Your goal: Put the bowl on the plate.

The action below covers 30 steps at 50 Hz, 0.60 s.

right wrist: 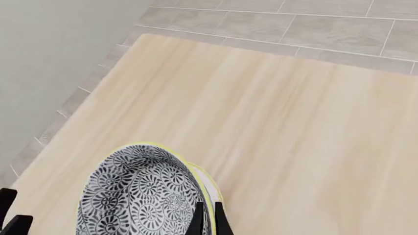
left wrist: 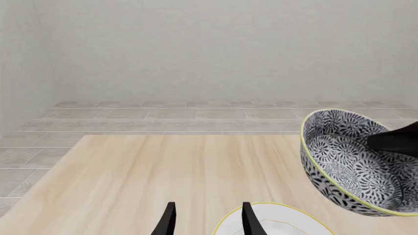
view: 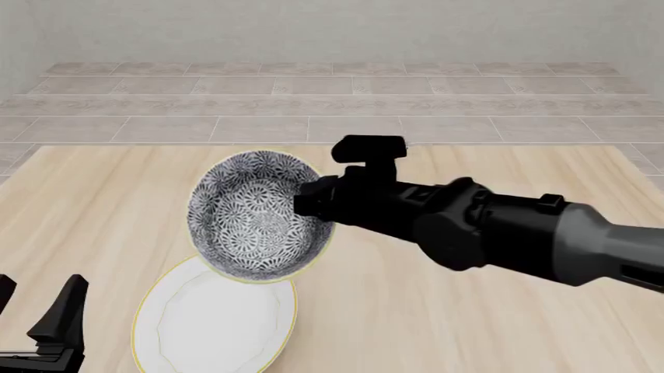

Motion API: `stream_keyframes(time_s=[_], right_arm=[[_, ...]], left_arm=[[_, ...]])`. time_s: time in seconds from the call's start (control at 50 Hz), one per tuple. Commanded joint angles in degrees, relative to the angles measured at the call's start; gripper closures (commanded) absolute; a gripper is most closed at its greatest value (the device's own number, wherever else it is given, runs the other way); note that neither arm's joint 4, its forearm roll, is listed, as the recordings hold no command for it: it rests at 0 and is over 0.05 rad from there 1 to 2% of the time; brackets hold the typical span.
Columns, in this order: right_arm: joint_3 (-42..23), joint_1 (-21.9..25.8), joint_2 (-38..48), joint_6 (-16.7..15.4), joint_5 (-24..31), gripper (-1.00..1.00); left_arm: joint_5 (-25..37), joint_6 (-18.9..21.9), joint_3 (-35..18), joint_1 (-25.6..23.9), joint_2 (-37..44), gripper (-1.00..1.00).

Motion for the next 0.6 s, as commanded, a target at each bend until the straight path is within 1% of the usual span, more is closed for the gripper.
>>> stream_keyframes(time_s=[0.02,0.24,0.32,0.6], right_arm=[[-1.96,2.25,1.04,1.71,0.86,1.0],[-3.05,3.69,2.61,2.34,1.15,1.0],[-3.65,4.05,3.18,2.09,1.43,1.0],[-3.64,5.43,4.76,2.75,1.06,1.0]], left_arm=[[0.0,0.0,0.0,0.0,0.0,-1.0],[0.0,0.0,0.0,0.0,0.0,-1.0],[0.0,0.0,0.0,0.0,0.0,-1.0],[0.0,0.0,0.0,0.0,0.0,-1.0]])
